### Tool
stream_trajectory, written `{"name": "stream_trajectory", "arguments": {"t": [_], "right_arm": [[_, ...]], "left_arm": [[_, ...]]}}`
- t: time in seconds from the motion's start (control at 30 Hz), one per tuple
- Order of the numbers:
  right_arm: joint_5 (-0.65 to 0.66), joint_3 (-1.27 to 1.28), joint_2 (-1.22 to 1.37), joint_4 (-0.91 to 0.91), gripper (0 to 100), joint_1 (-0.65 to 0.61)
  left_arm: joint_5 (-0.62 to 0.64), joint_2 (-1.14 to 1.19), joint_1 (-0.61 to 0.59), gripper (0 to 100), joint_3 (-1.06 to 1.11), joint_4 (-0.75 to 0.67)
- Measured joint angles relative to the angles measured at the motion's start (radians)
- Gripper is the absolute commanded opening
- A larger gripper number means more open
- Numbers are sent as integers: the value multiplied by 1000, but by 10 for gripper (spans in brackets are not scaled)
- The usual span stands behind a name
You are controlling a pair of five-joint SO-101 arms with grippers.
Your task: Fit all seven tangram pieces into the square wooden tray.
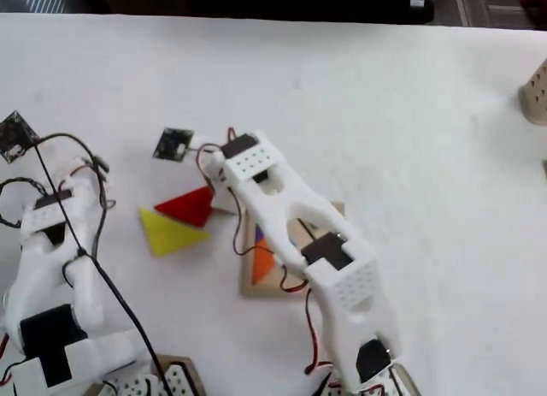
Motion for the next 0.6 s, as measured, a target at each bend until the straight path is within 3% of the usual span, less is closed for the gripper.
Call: {"name": "stream_trajectory", "arguments": {"t": [0.2, 0.37, 0.6], "right_arm": [[-140, -84, -89, 198, 38, 0], [-173, -107, -227, 364, 38, -5], [-238, 0, -420, 453, 38, 68]], "left_arm": [[0, 0, 0, 187, 0, 0], [0, 0, 0, 187, 0, 0], [-2, 0, 0, 187, 0, 0]]}}
